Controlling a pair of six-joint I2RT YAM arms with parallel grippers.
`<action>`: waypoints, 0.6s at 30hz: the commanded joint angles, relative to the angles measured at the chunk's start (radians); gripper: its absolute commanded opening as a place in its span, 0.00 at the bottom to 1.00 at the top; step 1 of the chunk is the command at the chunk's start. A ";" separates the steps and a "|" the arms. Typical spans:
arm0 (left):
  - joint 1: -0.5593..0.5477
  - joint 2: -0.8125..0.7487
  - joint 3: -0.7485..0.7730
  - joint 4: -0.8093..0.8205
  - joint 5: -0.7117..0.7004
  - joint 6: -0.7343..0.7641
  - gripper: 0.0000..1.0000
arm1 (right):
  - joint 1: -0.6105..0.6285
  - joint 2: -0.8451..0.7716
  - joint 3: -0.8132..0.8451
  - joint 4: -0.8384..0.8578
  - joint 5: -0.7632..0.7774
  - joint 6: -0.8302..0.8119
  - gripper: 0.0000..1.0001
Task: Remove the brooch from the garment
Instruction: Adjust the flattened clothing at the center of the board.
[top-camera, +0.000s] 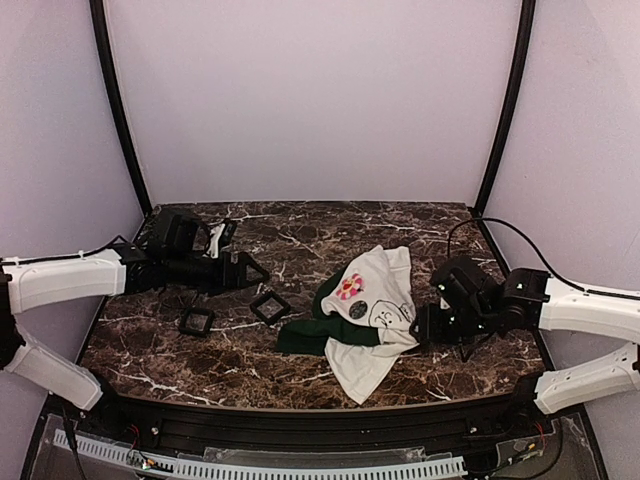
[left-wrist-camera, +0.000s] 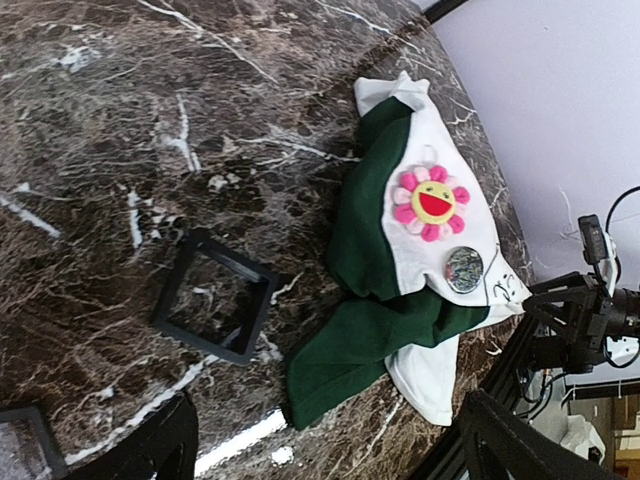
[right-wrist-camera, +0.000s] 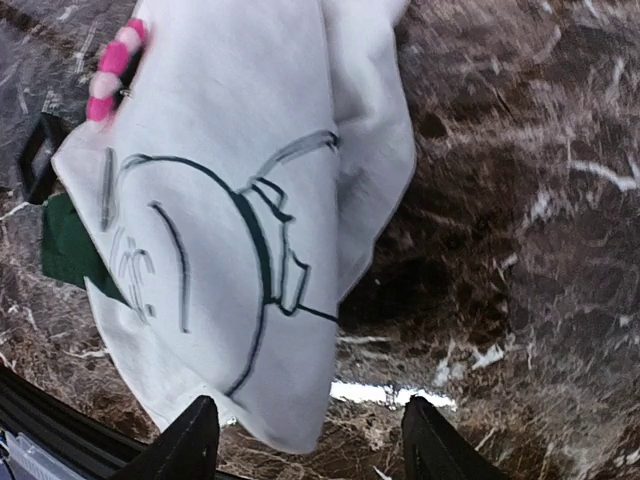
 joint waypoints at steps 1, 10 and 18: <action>-0.076 0.093 0.068 0.125 0.002 -0.037 0.91 | 0.003 0.018 0.145 0.048 0.069 -0.072 0.71; -0.211 0.411 0.224 0.274 0.053 -0.142 0.89 | -0.138 0.183 0.162 0.353 -0.079 -0.191 0.79; -0.234 0.540 0.309 0.228 0.017 -0.169 0.87 | -0.209 0.318 0.164 0.495 -0.174 -0.255 0.71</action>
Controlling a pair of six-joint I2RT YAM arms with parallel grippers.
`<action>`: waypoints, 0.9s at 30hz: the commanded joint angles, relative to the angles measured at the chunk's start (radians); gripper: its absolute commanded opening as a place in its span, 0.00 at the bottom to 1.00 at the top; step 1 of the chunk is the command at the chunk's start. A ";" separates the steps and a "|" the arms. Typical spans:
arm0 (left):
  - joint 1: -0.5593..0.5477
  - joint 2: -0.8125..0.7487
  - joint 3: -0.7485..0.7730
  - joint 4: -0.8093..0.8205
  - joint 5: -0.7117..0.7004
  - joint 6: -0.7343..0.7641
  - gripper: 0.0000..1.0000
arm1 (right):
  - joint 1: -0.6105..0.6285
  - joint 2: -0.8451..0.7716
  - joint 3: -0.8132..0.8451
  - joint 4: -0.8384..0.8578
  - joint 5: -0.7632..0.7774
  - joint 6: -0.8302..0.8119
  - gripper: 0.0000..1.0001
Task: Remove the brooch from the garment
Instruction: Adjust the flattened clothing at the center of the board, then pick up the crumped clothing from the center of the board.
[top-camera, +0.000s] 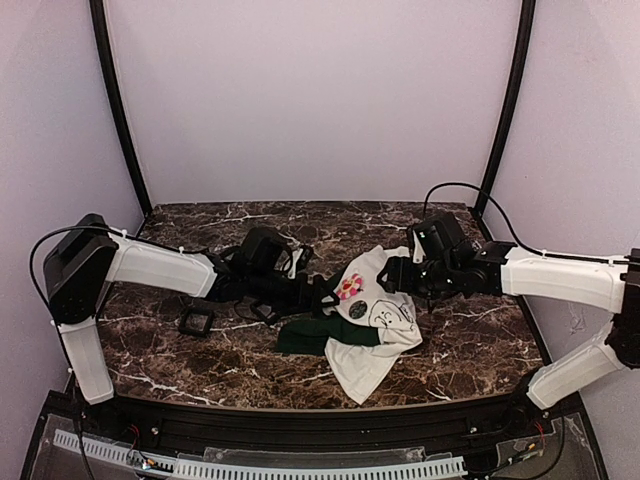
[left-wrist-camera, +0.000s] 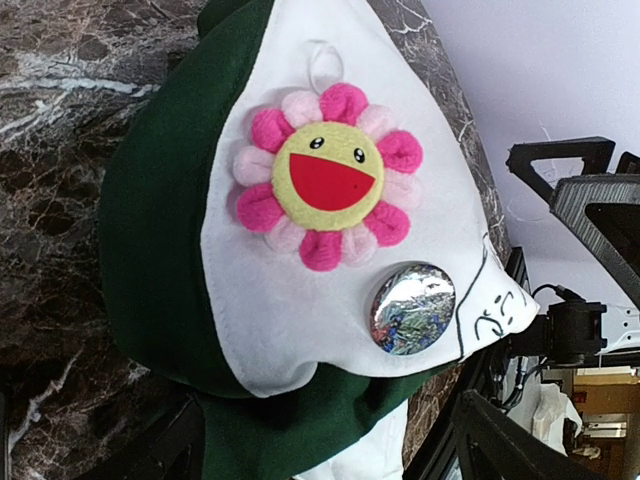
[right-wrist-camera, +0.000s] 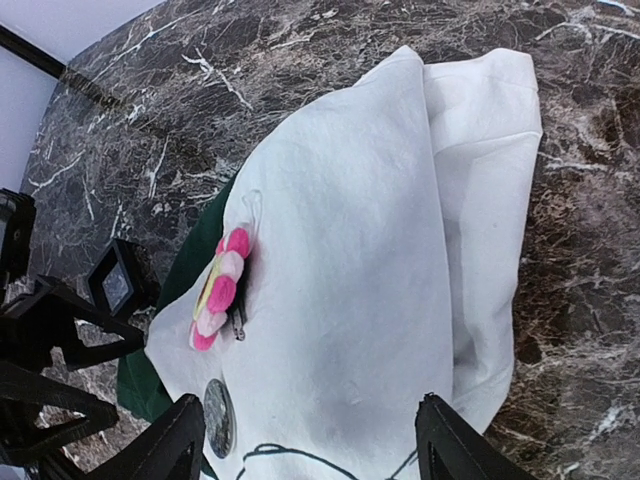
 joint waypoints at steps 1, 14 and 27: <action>0.001 0.017 0.032 -0.012 -0.023 -0.018 0.86 | -0.019 0.054 -0.011 0.127 -0.067 -0.055 0.67; 0.000 0.140 0.096 0.025 -0.012 -0.036 0.52 | -0.036 0.176 -0.041 0.211 -0.101 -0.060 0.39; 0.000 -0.153 -0.024 0.168 -0.175 0.148 0.01 | 0.003 -0.068 0.070 0.128 -0.200 -0.158 0.00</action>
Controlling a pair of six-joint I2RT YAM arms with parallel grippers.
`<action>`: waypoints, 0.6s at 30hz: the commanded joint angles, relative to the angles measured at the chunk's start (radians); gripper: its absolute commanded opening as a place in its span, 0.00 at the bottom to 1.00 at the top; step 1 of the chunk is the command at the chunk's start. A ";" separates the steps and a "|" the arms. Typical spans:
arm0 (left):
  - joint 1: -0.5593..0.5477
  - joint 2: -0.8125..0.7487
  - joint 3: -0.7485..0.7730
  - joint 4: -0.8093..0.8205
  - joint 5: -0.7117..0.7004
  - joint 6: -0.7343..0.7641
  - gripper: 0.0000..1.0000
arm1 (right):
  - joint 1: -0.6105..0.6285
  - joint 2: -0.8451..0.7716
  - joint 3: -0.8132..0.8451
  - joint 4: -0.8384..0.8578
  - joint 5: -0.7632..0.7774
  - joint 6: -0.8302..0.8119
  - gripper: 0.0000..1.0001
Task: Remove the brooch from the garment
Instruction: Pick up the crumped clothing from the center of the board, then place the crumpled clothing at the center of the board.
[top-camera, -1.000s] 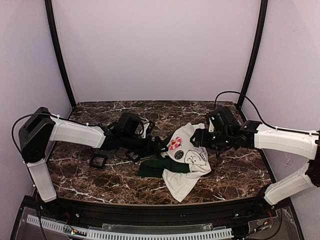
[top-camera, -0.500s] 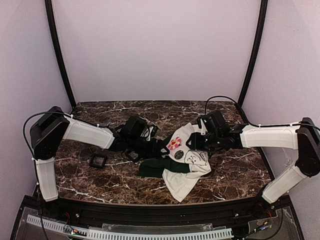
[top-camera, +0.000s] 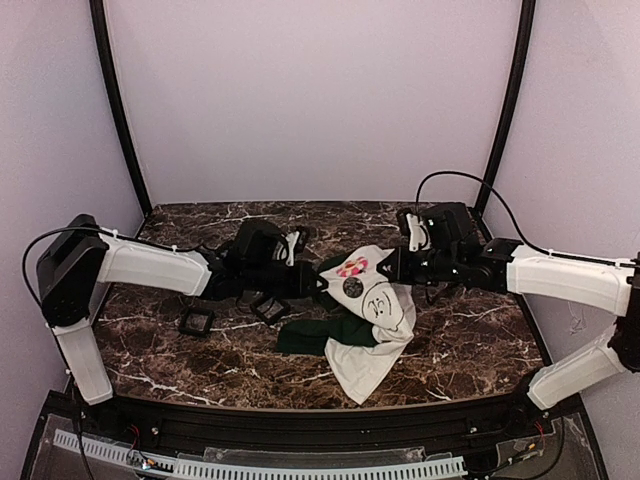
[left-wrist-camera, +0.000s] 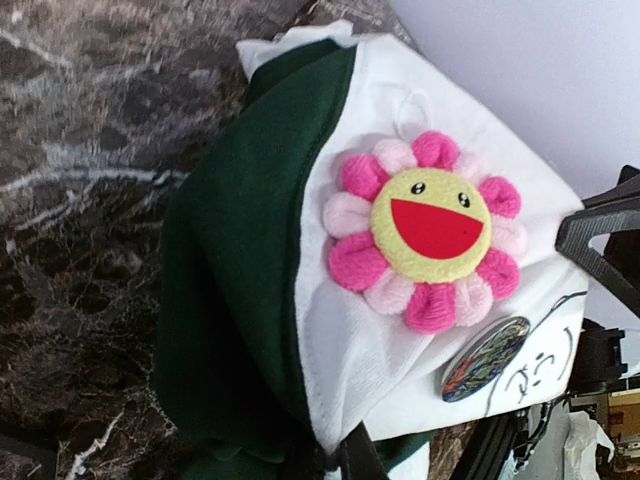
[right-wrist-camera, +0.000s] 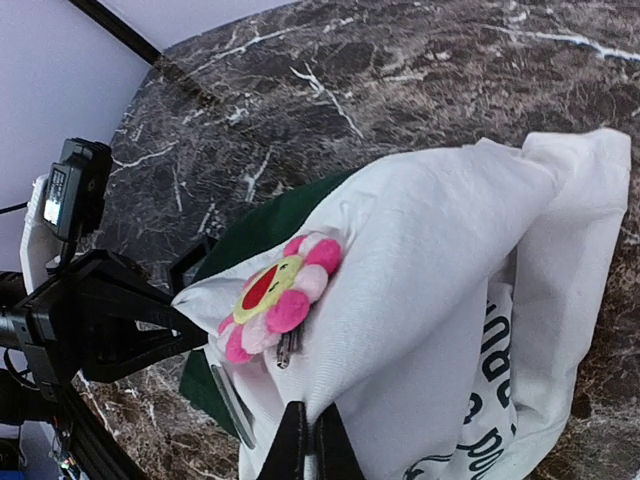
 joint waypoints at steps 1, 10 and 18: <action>0.002 -0.194 -0.029 0.071 -0.056 0.118 0.01 | 0.039 -0.098 0.096 -0.051 -0.026 -0.064 0.00; 0.001 -0.574 -0.188 -0.250 0.007 0.182 0.01 | 0.130 -0.167 -0.007 -0.040 -0.082 0.085 0.00; -0.015 -0.709 -0.412 -0.471 -0.025 0.100 0.02 | 0.244 0.073 -0.108 0.152 -0.010 0.237 0.00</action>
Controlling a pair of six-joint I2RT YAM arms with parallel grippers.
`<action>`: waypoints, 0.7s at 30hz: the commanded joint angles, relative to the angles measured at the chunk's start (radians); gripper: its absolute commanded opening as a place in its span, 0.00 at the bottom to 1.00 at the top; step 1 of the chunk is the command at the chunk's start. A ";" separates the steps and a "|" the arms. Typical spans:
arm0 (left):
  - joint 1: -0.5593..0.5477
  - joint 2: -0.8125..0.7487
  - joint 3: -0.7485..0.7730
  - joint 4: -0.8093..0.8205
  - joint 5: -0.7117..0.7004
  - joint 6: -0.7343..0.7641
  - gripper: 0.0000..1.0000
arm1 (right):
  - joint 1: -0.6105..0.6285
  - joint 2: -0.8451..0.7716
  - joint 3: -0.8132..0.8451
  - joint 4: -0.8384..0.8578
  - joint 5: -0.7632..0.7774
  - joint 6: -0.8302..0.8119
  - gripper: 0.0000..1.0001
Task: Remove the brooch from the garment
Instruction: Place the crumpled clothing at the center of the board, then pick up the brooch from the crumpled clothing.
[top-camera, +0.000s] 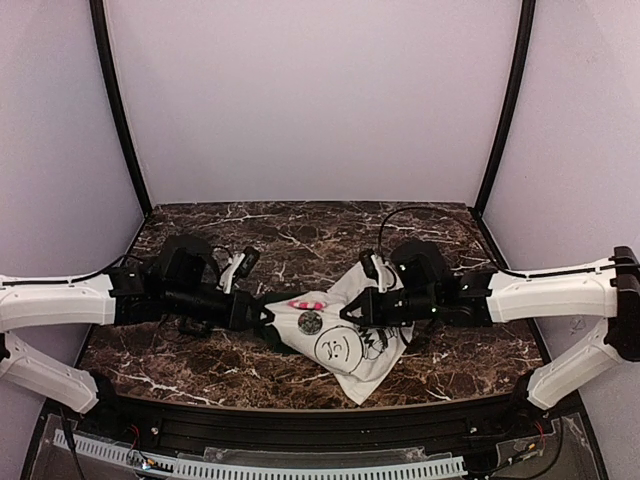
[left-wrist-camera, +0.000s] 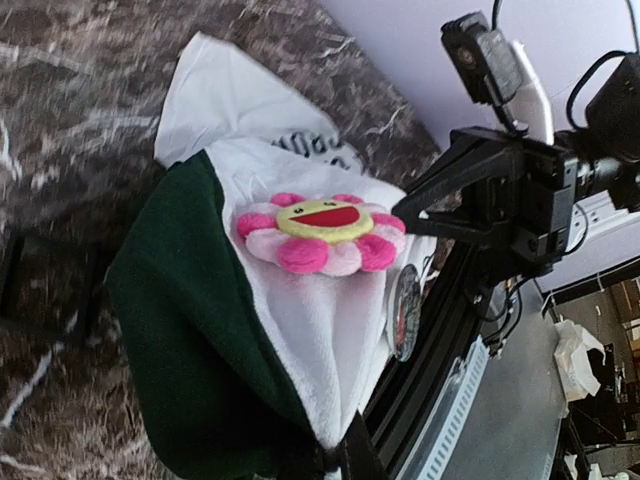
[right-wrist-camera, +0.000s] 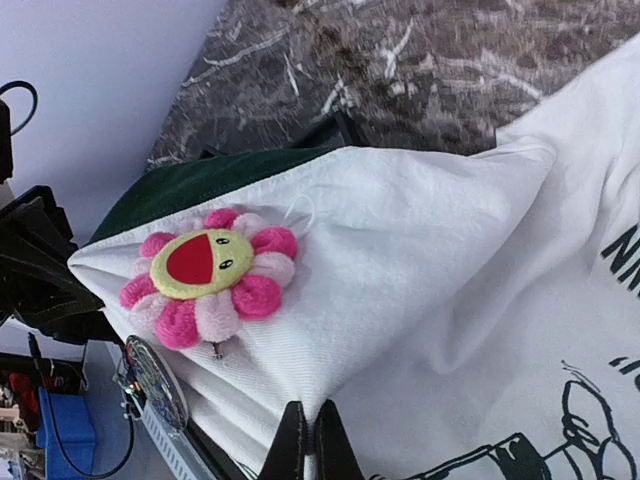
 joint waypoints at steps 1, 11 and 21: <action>0.003 -0.071 -0.101 -0.220 -0.074 -0.037 0.09 | 0.025 0.123 -0.018 0.028 0.101 0.081 0.00; 0.002 -0.219 -0.081 -0.325 -0.227 -0.014 0.80 | 0.085 0.075 0.101 -0.180 0.212 -0.096 0.75; -0.043 0.054 0.032 -0.115 -0.157 0.031 0.84 | 0.128 0.086 0.017 -0.119 0.219 0.026 0.77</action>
